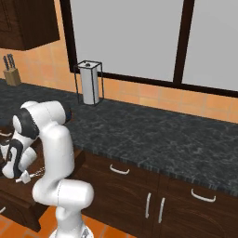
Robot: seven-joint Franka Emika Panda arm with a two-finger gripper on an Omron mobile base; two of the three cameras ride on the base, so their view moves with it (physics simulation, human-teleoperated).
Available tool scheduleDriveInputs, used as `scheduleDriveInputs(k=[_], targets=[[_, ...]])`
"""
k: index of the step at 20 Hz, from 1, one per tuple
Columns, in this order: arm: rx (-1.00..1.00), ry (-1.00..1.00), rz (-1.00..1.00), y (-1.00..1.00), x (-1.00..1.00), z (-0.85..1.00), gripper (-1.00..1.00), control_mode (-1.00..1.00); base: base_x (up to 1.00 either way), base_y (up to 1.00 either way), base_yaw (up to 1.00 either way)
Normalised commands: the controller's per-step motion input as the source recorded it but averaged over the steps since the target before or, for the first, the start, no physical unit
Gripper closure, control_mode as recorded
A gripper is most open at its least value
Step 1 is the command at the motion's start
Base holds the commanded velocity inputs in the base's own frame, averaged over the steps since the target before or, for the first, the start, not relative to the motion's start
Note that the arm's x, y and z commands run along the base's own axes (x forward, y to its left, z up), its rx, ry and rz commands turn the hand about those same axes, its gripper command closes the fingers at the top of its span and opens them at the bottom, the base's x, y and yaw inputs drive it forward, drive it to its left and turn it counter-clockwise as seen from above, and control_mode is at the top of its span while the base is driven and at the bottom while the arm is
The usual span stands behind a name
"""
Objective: Pick the whisk from the drawer and place it on the counter.
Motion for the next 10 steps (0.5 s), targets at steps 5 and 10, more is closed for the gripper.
scheduleDriveInputs(k=[5,10], targets=[[-0.07,0.03,0.0,0.17,0.16,-0.14,-1.0,-1.0,0.0,0.0,0.0],[-0.09,0.0,0.0,0.09,0.15,-0.34,-1.0,-1.0,0.0,0.0,0.0]])
